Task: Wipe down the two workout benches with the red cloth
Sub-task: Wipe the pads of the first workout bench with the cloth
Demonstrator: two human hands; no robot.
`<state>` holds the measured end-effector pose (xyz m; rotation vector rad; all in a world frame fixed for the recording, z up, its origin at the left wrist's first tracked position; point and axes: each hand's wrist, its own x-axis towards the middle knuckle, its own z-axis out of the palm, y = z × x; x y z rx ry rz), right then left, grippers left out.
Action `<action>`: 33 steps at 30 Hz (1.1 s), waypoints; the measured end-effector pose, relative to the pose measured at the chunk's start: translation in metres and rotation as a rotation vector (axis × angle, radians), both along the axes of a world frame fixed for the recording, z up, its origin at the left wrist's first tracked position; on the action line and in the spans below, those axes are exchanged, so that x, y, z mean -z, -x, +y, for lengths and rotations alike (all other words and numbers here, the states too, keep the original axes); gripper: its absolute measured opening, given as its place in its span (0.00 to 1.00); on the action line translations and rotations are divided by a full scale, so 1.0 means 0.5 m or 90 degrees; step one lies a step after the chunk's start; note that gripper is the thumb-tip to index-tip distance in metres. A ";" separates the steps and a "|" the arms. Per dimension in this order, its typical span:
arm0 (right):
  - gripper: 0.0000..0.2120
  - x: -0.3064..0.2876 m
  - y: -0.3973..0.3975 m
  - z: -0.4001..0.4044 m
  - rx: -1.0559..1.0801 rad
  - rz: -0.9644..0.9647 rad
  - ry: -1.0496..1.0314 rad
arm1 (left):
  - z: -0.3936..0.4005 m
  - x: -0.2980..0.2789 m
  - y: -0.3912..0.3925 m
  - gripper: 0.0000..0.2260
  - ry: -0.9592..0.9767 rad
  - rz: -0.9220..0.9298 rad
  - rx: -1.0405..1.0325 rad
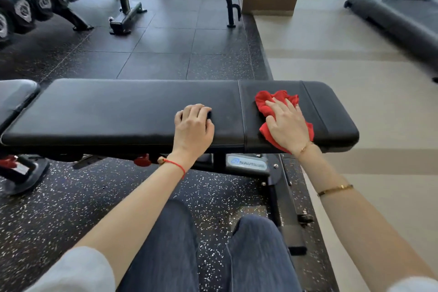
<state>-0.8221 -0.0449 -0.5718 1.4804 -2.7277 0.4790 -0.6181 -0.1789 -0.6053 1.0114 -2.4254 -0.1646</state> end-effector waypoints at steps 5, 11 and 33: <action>0.24 -0.016 0.015 -0.076 -0.023 -0.003 -0.048 | 0.001 0.009 0.005 0.14 0.038 -0.031 -0.032; 0.24 0.005 -0.019 -0.020 -0.181 -0.008 0.007 | -0.002 0.014 0.003 0.15 0.063 -0.023 -0.038; 0.24 0.012 0.101 0.068 -0.091 0.006 0.005 | 0.009 -0.005 0.039 0.13 -0.028 0.000 -0.086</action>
